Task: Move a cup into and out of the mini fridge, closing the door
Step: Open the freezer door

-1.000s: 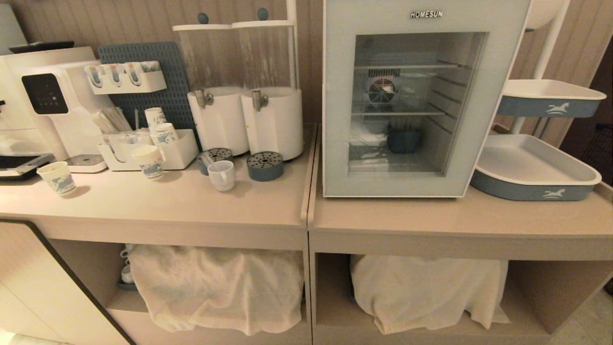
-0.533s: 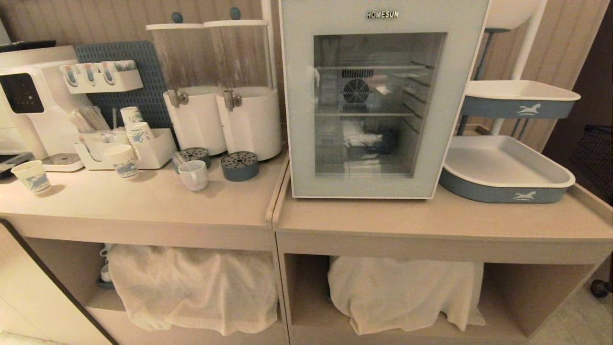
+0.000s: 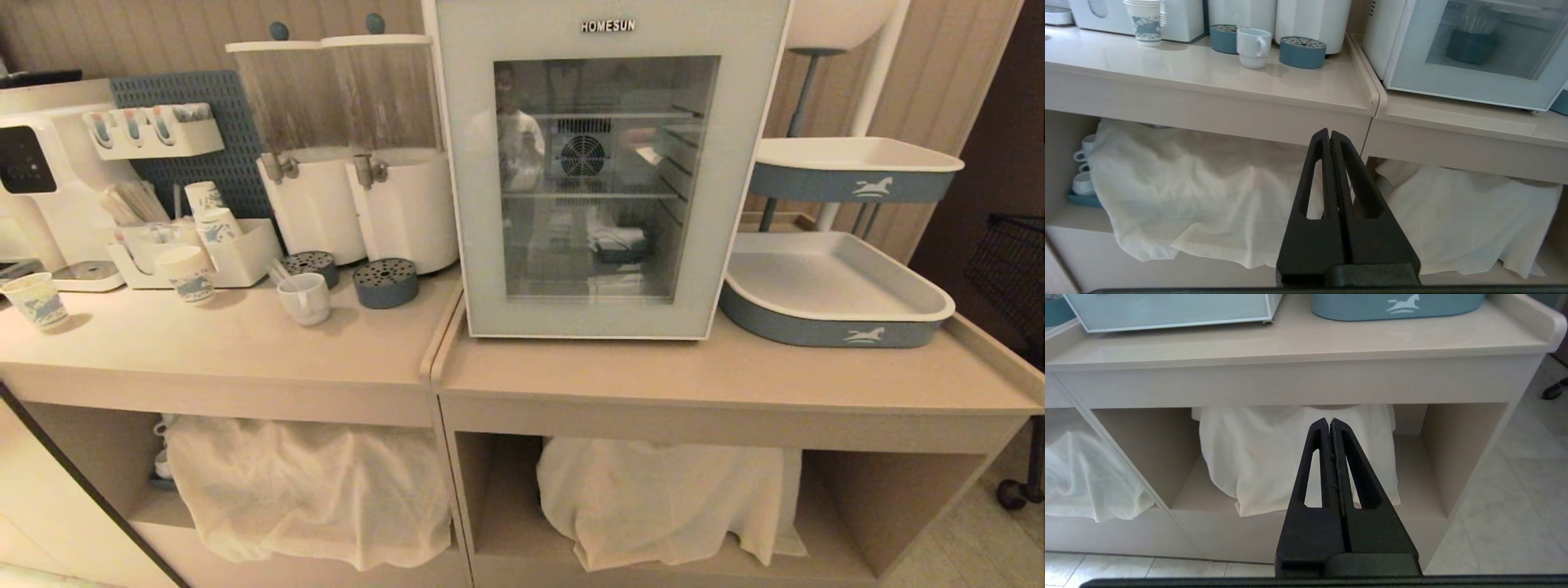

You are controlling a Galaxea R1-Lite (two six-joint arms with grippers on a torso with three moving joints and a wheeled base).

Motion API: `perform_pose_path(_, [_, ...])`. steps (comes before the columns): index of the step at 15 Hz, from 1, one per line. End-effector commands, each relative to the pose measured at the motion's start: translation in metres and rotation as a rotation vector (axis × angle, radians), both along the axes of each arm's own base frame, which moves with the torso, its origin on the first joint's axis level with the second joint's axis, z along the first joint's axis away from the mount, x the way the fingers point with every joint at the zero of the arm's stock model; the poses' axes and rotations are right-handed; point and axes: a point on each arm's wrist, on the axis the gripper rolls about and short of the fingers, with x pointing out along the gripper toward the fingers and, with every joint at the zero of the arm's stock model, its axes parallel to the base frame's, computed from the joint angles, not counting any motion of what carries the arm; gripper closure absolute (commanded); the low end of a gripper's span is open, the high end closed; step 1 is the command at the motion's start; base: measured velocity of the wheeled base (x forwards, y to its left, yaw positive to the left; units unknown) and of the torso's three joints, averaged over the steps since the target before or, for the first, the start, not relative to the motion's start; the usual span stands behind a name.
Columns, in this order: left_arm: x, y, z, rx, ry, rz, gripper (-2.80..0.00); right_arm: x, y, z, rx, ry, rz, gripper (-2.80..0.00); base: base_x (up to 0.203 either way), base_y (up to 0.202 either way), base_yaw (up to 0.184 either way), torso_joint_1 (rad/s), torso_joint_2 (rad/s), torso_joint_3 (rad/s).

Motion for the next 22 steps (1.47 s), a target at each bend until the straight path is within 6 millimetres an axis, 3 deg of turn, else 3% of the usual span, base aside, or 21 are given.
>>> perform_pose_path(1, [0.003,0.0,-0.0111,0.0,0.034,0.0,0.0,0.0001,0.0,0.0001,0.0,0.001,0.0,0.0,0.0,0.0,0.0,0.0,0.0,0.0])
perform_pose_path(5, [0.003,0.0,-0.0111,0.005,0.033,0.0,0.0,0.0001,0.0,0.0,0.0,0.002,0.0,0.0,0.018,0.0,-0.001,0.001,0.0,0.001])
perform_pose_path(14, [0.003,0.0,-0.0112,-0.002,0.035,-0.001,0.0,0.0001,0.0,0.0001,0.0,0.001,0.0,0.0,0.178,0.0,0.001,0.003,0.0,0.002])
perform_pose_path(22, [0.0031,0.0,-0.012,0.008,0.043,0.0,0.0,0.0001,0.0,-0.0001,0.0,0.003,0.0,0.0,0.0,0.0,0.0,0.0,0.0,0.0])
